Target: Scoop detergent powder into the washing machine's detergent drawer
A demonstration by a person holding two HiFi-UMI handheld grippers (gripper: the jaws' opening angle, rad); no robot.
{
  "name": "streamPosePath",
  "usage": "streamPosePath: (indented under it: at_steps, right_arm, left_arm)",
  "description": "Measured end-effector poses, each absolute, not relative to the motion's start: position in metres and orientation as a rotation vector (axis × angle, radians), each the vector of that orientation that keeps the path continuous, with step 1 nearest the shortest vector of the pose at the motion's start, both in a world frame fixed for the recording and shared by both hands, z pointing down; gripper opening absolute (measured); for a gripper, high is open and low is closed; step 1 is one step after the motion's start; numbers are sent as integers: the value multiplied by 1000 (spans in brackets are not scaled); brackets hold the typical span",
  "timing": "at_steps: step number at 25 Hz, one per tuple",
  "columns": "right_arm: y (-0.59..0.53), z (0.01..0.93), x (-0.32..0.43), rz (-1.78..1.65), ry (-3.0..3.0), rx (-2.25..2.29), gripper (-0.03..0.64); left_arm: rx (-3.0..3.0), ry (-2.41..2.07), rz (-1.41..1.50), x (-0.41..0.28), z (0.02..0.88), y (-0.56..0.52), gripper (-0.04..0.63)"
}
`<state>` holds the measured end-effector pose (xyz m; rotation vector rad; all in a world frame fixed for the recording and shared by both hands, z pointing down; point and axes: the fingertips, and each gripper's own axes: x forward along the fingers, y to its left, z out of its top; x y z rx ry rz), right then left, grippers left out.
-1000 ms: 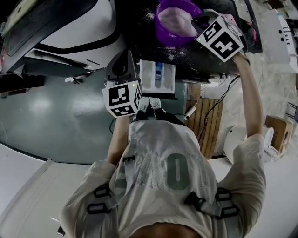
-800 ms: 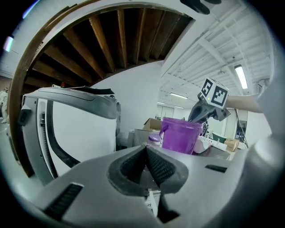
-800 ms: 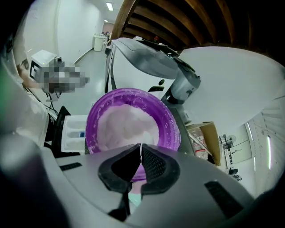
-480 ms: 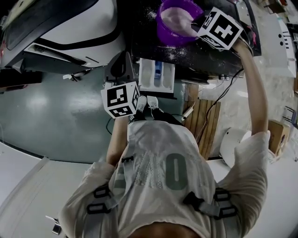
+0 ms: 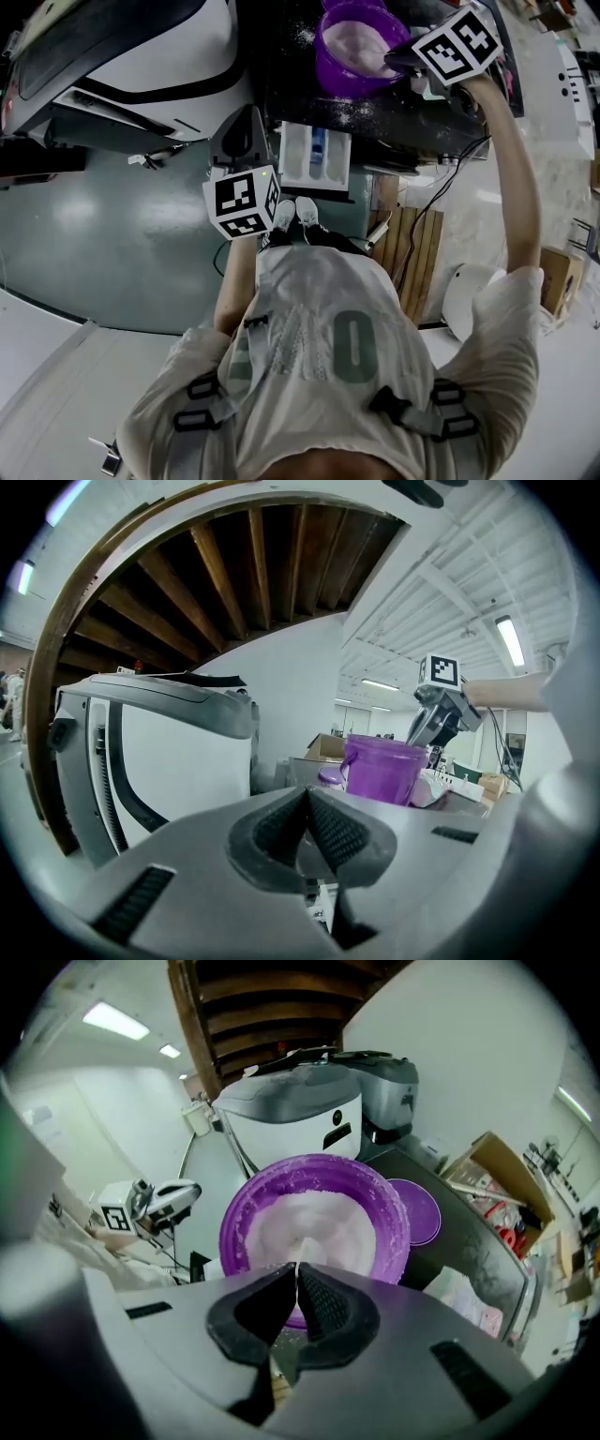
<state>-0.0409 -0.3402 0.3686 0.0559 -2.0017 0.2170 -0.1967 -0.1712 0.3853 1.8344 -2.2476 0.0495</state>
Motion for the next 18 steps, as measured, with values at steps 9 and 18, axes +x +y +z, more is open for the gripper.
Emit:
streamPosePath:
  at_steps: [9,18]
  right_arm:
    - [-342,347,-46,741,-2175,163,11]
    - [-345,310,-50,1208,-2364,185,11]
  left_arm:
    - [1854,-2254,74,-195,379,-176,21]
    - [1892,-2268,108,-194,368,-180,21]
